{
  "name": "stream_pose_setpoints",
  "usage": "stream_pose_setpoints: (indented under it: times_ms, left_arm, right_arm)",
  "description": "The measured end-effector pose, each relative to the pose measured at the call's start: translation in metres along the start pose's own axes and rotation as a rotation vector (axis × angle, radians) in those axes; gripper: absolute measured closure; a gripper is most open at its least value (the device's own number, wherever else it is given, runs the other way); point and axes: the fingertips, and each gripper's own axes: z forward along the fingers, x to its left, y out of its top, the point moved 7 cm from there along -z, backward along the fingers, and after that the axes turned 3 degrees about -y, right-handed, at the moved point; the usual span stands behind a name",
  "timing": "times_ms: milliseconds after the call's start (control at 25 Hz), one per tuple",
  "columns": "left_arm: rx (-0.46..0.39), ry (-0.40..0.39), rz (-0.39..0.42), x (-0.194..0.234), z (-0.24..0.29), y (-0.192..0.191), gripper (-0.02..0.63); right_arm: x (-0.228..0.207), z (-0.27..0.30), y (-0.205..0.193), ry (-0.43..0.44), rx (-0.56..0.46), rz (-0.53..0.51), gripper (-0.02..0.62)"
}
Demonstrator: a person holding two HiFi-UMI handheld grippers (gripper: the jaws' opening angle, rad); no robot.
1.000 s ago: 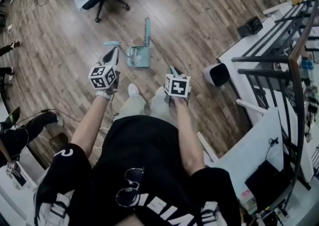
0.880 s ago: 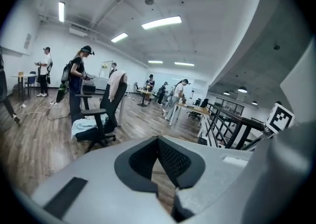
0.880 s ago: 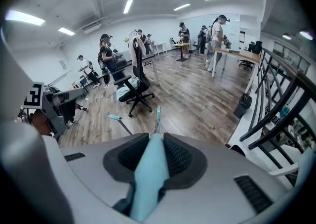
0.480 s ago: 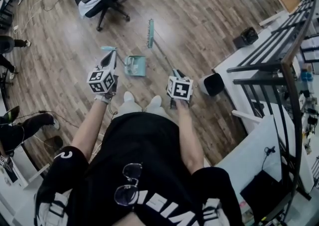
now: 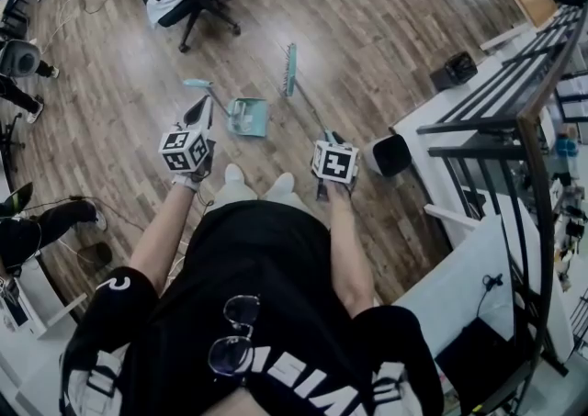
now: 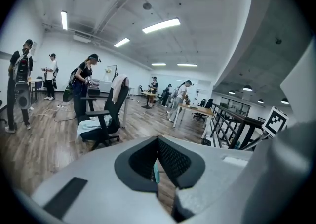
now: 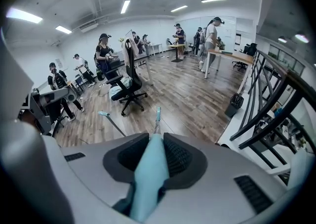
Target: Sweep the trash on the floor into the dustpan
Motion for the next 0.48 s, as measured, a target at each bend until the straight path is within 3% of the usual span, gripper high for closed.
stream_pose_setpoints:
  times_ms: [480]
  left_arm:
    - [0.015, 0.019, -0.012, -0.013, 0.003, -0.007, 0.607]
  right_arm:
    - [-0.012, 0.012, 0.000, 0.005, 0.037, 0.007, 0.511]
